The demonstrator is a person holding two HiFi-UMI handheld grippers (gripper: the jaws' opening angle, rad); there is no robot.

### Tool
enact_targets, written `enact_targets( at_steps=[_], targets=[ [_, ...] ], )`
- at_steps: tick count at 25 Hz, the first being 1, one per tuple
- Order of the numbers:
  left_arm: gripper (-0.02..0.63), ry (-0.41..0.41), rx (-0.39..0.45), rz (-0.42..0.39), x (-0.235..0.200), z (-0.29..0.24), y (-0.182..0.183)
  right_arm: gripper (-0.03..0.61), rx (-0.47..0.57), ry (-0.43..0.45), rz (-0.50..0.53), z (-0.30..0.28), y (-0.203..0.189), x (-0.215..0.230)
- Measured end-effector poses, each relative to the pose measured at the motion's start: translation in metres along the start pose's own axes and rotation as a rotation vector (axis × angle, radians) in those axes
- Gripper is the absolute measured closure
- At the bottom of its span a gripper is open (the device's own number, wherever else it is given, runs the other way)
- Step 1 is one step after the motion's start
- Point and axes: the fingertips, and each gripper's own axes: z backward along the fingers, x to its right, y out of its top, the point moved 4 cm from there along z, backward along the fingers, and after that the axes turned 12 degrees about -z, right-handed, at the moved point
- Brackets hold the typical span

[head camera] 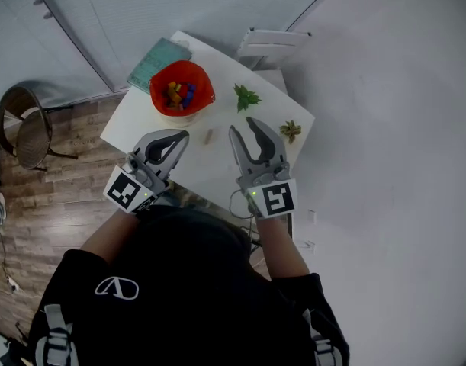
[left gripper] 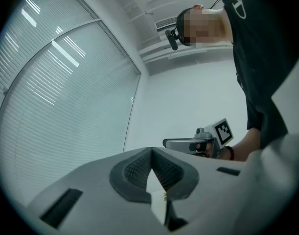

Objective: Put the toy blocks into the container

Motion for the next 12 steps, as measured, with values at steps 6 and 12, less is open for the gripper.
enact_targets(
  at_steps=[6, 12],
  targets=[
    [0.609, -0.022, 0.001, 0.003, 0.001, -0.007, 0.000, 0.431, -0.048, -0.035, -0.028, 0.011, -0.014, 0.003],
    [0.609, -0.020, -0.001, 0.001, 0.000, -0.007, 0.001, 0.425, -0.102, -0.034, -0.050, 0.005, -0.024, 0.007]
  ],
)
